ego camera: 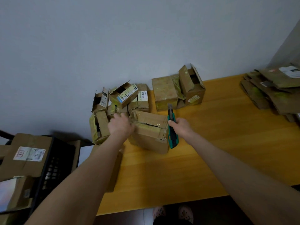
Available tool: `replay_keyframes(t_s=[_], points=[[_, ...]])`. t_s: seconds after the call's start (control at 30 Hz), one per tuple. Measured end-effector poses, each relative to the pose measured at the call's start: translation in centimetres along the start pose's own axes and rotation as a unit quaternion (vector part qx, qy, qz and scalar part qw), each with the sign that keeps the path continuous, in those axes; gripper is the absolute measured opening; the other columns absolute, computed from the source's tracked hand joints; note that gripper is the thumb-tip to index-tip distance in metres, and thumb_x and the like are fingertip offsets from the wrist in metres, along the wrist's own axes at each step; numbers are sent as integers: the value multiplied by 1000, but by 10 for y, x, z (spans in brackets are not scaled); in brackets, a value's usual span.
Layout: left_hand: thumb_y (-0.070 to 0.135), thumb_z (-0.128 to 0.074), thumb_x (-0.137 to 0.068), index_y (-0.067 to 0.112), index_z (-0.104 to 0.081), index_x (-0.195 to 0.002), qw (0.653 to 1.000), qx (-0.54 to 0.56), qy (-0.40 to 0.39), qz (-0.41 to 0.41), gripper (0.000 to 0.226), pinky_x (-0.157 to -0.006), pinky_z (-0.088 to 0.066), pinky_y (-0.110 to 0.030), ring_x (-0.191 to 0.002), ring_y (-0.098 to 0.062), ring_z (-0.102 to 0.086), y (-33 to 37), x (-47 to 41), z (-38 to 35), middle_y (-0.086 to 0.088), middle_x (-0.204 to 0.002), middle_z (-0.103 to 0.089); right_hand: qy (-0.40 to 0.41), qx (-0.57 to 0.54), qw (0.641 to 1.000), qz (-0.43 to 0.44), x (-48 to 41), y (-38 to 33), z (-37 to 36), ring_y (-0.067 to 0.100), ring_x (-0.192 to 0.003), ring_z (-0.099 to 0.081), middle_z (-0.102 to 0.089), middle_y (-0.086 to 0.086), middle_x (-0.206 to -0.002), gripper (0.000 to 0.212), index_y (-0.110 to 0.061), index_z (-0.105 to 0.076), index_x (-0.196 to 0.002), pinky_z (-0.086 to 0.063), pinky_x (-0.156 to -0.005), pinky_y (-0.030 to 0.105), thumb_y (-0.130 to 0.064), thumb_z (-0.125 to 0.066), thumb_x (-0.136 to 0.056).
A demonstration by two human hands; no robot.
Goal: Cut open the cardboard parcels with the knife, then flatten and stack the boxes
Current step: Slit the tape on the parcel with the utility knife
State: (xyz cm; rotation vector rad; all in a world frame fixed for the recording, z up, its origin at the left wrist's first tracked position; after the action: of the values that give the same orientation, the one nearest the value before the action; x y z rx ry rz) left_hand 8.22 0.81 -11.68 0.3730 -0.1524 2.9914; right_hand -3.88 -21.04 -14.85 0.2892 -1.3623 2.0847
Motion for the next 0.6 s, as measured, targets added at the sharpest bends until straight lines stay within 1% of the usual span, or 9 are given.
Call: replay_keyframes(t_s=[0.03,0.07,0.13,0.17,0.23,0.3,0.37,0.47,0.6], points=[[64,-60,-81,16,-27,-146,998,-5,17,-67,87,-92,-50,-42,-129,-31,-44,18,-1,6,-14,-147,-35,9,0,1000,1,-2,-1,0,31,-99,-59,-60,18,-112,33,-1,-56,-113,-49,-86,43,-30,-45,-101],[64,-66,-76,19,-19,-151,989,-2,7,-146,99,-102,-44,-46,-139,-32,-31,40,1,8,-12,-154,-25,15,3,1000,1,-4,-1,0,28,-94,-57,-59,16,-108,29,-4,-55,-109,-49,-83,42,-30,-44,-102],[65,-73,-67,22,0,-155,958,-32,-55,-279,122,-116,-21,-51,-147,-32,-9,81,10,-3,-8,-161,-8,23,7,1000,3,-9,0,0,25,-87,-54,-56,11,-100,24,-9,-51,-103,-47,-75,40,-31,-43,-102],[65,-75,-65,22,8,-154,944,-61,-79,-313,130,-119,-10,-51,-149,-30,-2,94,14,-11,-7,-162,0,24,12,1000,7,-10,0,0,24,-86,-54,-55,9,-98,23,-11,-51,-102,-45,-71,37,-32,-43,-102],[63,-78,-63,23,18,-152,932,-110,-99,-331,137,-120,-2,-51,-149,-29,8,111,13,-25,-8,-162,12,22,14,1000,12,-11,1,0,23,-87,-55,-56,6,-96,22,-12,-52,-103,-42,-67,31,-32,-43,-102],[61,-79,-64,23,23,-150,927,-145,-116,-327,139,-120,0,-52,-148,-30,13,120,10,-35,-9,-160,17,14,4,1000,12,-11,5,1,22,-89,-56,-57,4,-94,21,-13,-55,-102,-41,-65,29,-32,-45,-101],[59,-79,-65,23,25,-149,920,-175,-132,-326,138,-119,0,-53,-147,-31,13,126,9,-39,-11,-160,18,-1,-20,1000,8,-11,12,0,23,-92,-59,-61,4,-96,23,-11,-59,-104,-44,-68,29,-31,-48,-100],[58,-77,-68,21,19,-151,913,-194,-129,-335,133,-120,-3,-52,-148,-33,4,131,10,-38,-17,-160,6,7,-72,997,-5,-8,24,7,21,-95,-60,-65,4,-106,28,-9,-61,-114,-48,-76,30,-31,-53,-98],[66,-71,-68,19,4,-154,933,-134,-59,-330,124,-119,-15,-52,-144,-36,-17,131,14,-22,-19,-155,-15,68,-115,991,0,-1,32,31,17,-95,-56,-59,2,-116,35,-15,-54,-129,-50,-80,30,-28,-56,-97]])
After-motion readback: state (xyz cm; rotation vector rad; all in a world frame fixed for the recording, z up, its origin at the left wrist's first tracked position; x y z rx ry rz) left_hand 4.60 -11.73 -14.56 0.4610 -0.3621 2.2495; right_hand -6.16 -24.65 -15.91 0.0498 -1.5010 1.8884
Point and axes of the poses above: each hand's wrist, its own x-axis away from the middle knuckle, its own z-axis out of the back of the hand, y = z × x, the point moved 10 cm from there along -x, towards the middle knuckle
